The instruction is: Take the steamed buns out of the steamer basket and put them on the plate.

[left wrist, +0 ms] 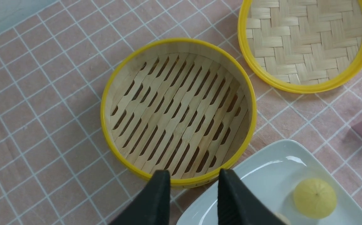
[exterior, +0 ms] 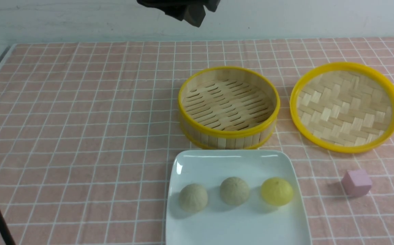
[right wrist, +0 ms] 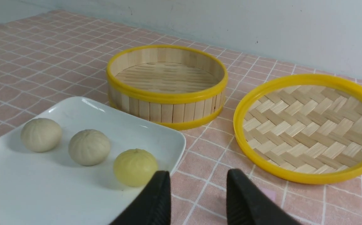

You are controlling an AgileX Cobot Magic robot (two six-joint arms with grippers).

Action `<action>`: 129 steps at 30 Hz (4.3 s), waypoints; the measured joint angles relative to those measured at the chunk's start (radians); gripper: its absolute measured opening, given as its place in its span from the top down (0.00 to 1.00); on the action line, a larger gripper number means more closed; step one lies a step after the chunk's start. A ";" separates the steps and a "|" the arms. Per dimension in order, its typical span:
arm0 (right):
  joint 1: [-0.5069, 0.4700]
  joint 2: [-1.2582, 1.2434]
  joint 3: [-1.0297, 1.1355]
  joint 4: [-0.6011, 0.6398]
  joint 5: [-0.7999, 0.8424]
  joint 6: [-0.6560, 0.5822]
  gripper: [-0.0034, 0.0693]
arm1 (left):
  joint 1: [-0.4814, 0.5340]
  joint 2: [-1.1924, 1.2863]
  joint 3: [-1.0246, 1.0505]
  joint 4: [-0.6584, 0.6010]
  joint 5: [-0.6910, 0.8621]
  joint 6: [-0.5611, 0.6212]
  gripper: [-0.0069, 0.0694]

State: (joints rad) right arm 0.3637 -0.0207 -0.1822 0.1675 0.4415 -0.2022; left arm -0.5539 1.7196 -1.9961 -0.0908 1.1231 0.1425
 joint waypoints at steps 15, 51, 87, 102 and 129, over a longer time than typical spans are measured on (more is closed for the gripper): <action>0.000 0.000 0.027 -0.001 -0.005 0.000 0.58 | 0.000 0.000 0.000 0.000 -0.036 0.001 0.59; -0.359 0.002 0.193 -0.037 -0.037 0.000 0.59 | 0.000 0.000 0.000 -0.004 -0.060 0.019 0.59; -0.359 0.002 0.193 -0.053 -0.036 0.000 0.63 | 0.000 0.000 0.000 -0.012 -0.072 0.020 0.59; -0.359 0.002 0.193 -0.053 -0.036 0.000 0.62 | 0.000 0.000 0.000 0.004 -0.092 0.020 0.59; -0.359 0.002 0.193 -0.053 -0.036 0.000 0.62 | 0.367 -0.489 0.973 0.172 -0.619 -0.142 0.59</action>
State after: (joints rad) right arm 0.0045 -0.0188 0.0107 0.1145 0.4051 -0.2022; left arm -0.1874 1.2309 -1.0235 0.0814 0.5045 0.0000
